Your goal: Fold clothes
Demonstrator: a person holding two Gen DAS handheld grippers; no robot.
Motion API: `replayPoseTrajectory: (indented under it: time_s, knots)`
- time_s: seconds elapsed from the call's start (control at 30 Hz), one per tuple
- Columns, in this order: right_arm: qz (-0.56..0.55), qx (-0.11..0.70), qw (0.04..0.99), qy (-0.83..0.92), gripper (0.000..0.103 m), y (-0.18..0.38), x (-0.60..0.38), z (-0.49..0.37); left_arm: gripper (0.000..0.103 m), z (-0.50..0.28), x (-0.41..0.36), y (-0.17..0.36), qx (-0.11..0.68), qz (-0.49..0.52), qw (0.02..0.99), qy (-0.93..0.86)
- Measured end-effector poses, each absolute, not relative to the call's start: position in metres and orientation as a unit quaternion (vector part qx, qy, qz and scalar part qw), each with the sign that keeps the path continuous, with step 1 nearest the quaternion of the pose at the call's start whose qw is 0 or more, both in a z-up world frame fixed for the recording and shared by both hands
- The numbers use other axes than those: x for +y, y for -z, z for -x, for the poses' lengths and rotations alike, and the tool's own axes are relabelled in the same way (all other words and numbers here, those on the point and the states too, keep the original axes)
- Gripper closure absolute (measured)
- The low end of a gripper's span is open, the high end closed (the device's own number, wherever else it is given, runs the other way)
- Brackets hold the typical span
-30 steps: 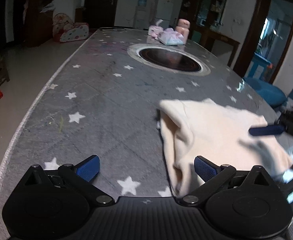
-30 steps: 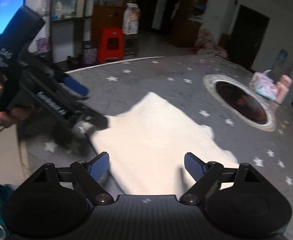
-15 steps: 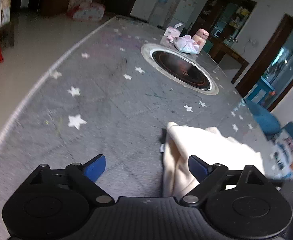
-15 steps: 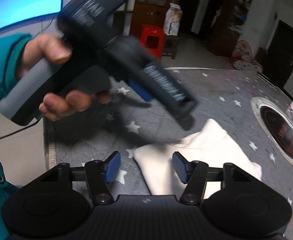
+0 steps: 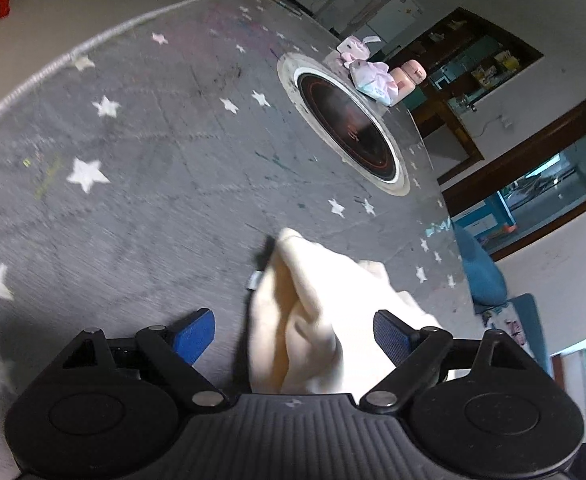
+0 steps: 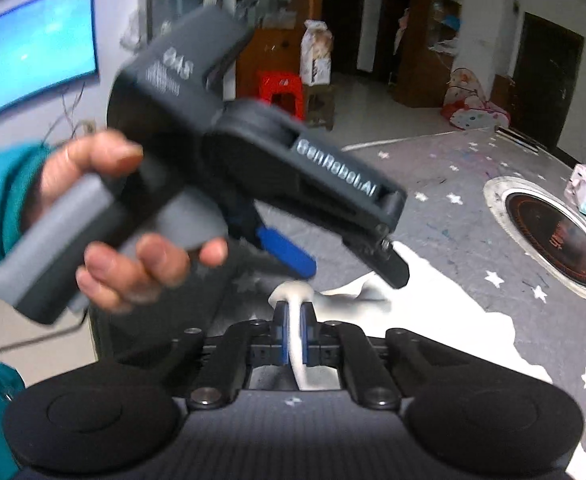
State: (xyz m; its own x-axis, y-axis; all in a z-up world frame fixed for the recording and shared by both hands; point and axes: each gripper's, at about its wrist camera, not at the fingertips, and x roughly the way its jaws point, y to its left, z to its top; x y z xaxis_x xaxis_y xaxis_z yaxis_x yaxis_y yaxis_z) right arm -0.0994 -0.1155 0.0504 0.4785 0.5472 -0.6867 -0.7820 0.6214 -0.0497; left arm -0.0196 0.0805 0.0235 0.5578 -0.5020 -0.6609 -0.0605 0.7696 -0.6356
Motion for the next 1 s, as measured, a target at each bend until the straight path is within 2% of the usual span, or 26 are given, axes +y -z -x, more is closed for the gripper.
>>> replayPoseTrajectory:
  time_s: [0.27,0.37,0.43,0.5,0.6,0.7,1.0]
  knots:
    - [0.14,0.319,0.849,-0.398,0.099,-0.064,-0.137,0.099,0.015,0.019,0.067,-0.021,0.448,0.342,0.812,0.153]
    - [0.125,0.318,0.852,-0.398,0.099,-0.068,-0.144,0.099,0.032,0.016,0.062,-0.018,0.457,0.327,0.813,0.153]
    - [0.12,0.319,0.852,-0.397,0.099,-0.067,-0.147,0.1,0.061,0.016,0.062,-0.015,0.458,0.328,0.812,0.151]
    - [0.114,0.319,0.853,-0.396,0.099,-0.066,-0.149,0.101,0.073,0.015,0.063,-0.012,0.46,0.329,0.811,0.149]
    - [0.106,0.321,0.854,-0.395,0.097,-0.064,-0.152,0.102,0.081,0.015,0.064,-0.008,0.462,0.33,0.81,0.146]
    - [0.094,0.324,0.859,-0.386,0.084,-0.062,-0.16,0.102,0.083,0.014,0.065,-0.004,0.464,0.33,0.81,0.144]
    - [0.039,0.353,0.908,-0.224,0.08,-0.046,-0.252,0.094,0.083,0.016,0.057,-0.01,0.458,0.293,0.827,0.143]
